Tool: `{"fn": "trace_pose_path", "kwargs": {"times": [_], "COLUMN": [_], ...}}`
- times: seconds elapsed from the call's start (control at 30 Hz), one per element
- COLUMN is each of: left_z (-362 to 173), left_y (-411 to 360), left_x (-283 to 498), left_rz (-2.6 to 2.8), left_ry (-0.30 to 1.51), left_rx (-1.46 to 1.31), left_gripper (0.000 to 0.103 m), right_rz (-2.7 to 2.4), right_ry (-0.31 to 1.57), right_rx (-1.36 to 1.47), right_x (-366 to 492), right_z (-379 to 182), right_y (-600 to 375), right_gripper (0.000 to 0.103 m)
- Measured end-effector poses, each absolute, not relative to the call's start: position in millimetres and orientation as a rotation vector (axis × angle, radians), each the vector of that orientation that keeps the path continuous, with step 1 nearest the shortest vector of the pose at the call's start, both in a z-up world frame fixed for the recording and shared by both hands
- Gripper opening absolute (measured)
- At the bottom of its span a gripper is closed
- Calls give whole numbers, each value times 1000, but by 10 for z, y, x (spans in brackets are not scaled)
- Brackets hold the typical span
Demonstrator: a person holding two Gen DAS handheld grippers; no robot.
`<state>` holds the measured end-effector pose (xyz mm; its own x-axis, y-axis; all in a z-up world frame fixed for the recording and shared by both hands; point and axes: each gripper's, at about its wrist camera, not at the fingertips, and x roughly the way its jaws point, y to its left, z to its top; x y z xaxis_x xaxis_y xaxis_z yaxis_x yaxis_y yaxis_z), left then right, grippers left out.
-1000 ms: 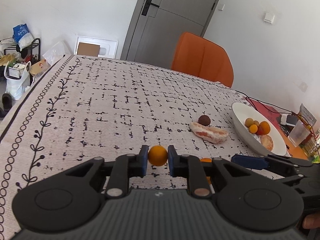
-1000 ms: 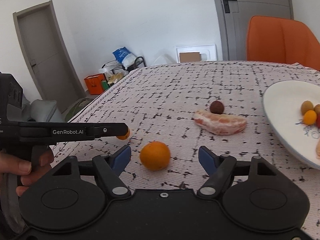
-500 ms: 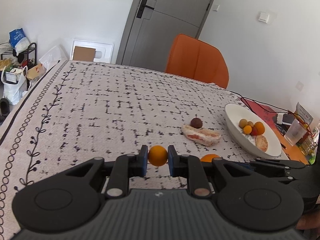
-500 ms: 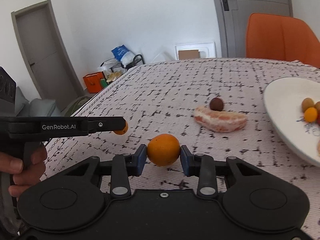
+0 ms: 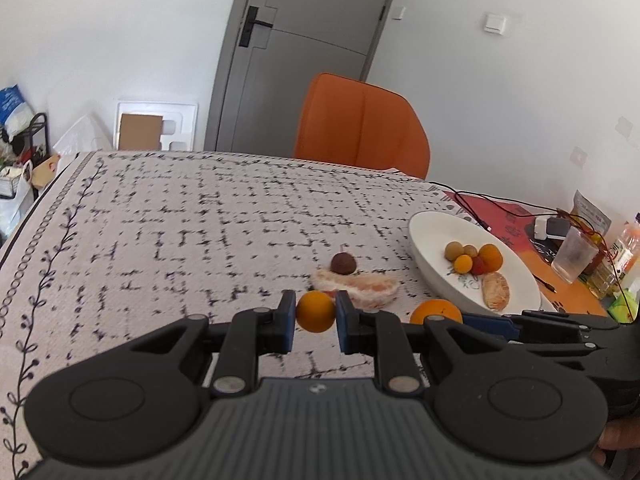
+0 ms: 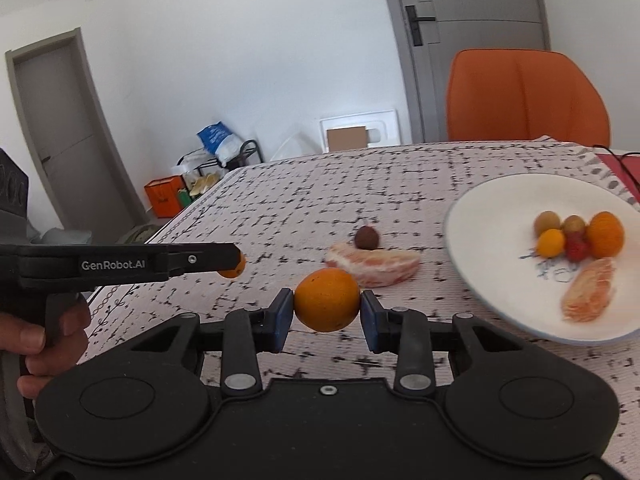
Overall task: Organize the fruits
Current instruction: 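Carry the mandarin and orange over the white bowl and open both tools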
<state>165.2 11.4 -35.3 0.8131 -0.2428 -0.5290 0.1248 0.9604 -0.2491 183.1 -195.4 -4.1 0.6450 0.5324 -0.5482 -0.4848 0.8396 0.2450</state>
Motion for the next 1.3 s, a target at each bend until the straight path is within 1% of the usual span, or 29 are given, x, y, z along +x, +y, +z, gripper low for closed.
{"fn": "trace_pose_path", "kwargs": {"times": [0.47, 1.03, 1.07, 1.13, 1.17, 1.3], "left_z": [-207, -217, -214, -206, -205, -214], "left_y": [-267, -771, -800, -861, -882, -982], "left_x": [1795, 2049, 2062, 2087, 2100, 2162], "left_rz": [-254, -329, -334, -342, -346, -361], "left_ry": [574, 589, 589, 587, 588, 592], "left_rx": [-144, -77, -72, -63, -59, -41], "left_gripper": [19, 19, 19, 19, 19, 19], "right_rz": [488, 381, 376, 366, 355, 346], "right_ry": [605, 603, 601, 594, 585, 580], "right_rx": [151, 209, 210, 218, 221, 226], "right_x": [1899, 2031, 2037, 2047, 2038, 2026], "right_z": [2, -101, -105, -116, -113, -105], "right_y": [-2466, -2964, -2977, -3016, -3036, -3116], "right_gripper": [34, 35, 35, 41, 42, 44]}}
